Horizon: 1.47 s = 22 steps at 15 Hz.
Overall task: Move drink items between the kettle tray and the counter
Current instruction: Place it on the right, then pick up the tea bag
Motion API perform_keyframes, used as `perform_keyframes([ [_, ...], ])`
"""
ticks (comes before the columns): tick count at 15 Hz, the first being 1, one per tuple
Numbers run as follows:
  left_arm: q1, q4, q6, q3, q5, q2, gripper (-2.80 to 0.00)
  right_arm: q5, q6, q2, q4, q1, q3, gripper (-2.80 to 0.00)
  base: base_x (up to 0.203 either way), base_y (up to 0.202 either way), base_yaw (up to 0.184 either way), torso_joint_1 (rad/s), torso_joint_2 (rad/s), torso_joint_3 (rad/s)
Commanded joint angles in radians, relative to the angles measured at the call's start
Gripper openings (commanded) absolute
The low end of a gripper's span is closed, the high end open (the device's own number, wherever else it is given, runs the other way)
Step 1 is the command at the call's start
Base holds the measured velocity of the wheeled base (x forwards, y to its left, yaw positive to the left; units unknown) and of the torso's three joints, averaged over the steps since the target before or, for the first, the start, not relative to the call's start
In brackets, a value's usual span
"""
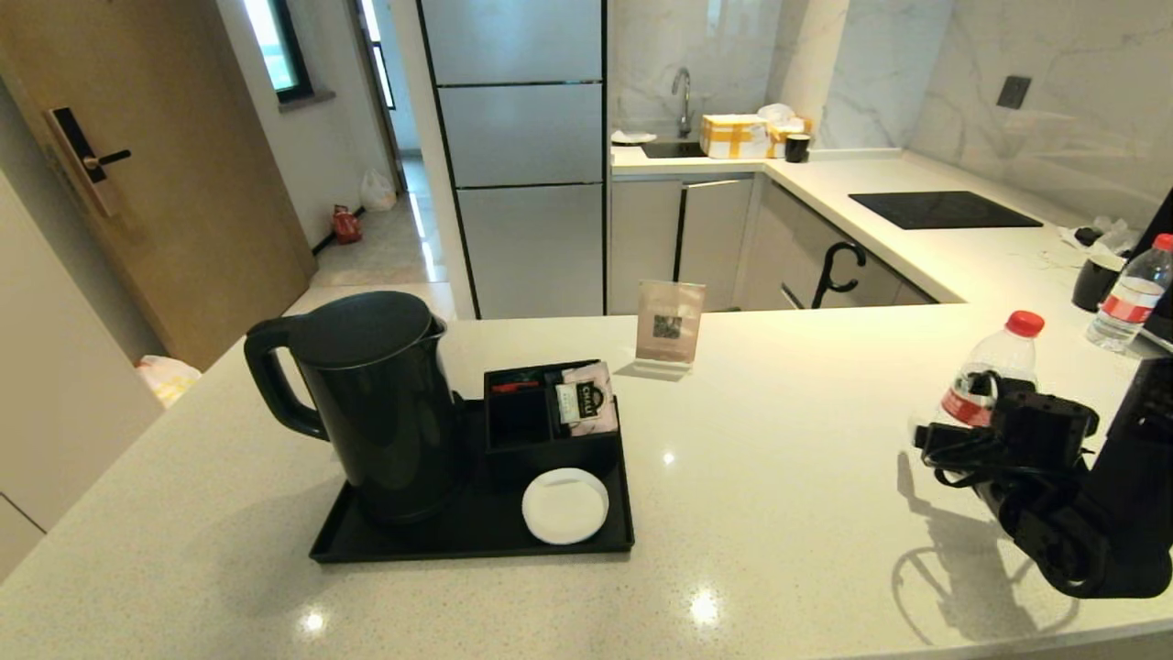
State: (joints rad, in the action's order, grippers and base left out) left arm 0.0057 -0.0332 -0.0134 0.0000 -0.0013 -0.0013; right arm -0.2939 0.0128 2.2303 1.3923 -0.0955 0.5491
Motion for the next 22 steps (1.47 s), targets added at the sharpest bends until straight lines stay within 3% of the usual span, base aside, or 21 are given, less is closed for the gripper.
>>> perform_keyframes([
  [1,-0.001,-0.001,0.000,0.000,0.000,0.001,-2.80,0.040,0.002,-0.206,-0.040,0.000,-0.063,0.00,0.000,0.000,0.000,0.000,0.00,0.000],
  [3,0.000,-0.001,0.000,0.000,0.000,0.001,-2.80,0.121,0.008,-0.416,-0.196,0.000,-0.096,0.00,0.000,0.000,0.000,0.000,0.00,0.000],
  [5,0.000,-0.001,0.001,0.000,0.000,0.001,-2.80,0.219,0.025,-0.635,-0.435,0.005,-0.101,0.00,0.000,0.000,0.000,0.000,0.00,0.000],
  [6,-0.001,-0.001,0.000,0.000,0.000,0.001,-2.80,0.266,0.032,-0.751,-0.590,0.011,-0.087,-0.26,0.000,0.000,0.000,0.000,0.00,0.000],
  [7,0.000,-0.001,0.001,0.000,0.000,0.001,-2.80,0.308,0.039,-0.839,-0.744,0.020,-0.067,-2.80,0.000,0.000,0.000,0.000,0.00,0.000],
  [10,0.000,-0.001,0.000,0.000,0.000,0.001,-2.80,0.475,0.087,-1.041,-1.266,0.092,0.080,-2.80,0.000,0.000,0.000,0.000,0.00,0.000],
  [12,0.000,-0.001,0.000,0.000,0.000,0.001,-2.80,0.531,0.104,-1.054,-1.435,0.197,0.220,-2.80,0.000,0.000,0.000,0.000,0.00,0.000],
  [15,0.000,-0.001,0.000,0.000,0.000,0.001,-2.80,0.557,0.111,-0.958,-1.573,0.307,0.350,-2.80,0.000,0.000,0.000,0.000,0.00,0.000],
  [18,0.000,-0.001,0.000,0.000,0.000,0.001,-2.80,0.553,0.098,-0.739,-1.708,0.451,0.625,-2.80,0.000,0.000,0.000,0.000,0.00,0.000],
  [22,0.000,-0.001,0.000,0.000,0.000,0.001,-2.80,0.443,0.109,-0.440,-1.737,0.678,0.841,-2.80,0.000,0.000,0.000,0.000,0.00,0.000],
])
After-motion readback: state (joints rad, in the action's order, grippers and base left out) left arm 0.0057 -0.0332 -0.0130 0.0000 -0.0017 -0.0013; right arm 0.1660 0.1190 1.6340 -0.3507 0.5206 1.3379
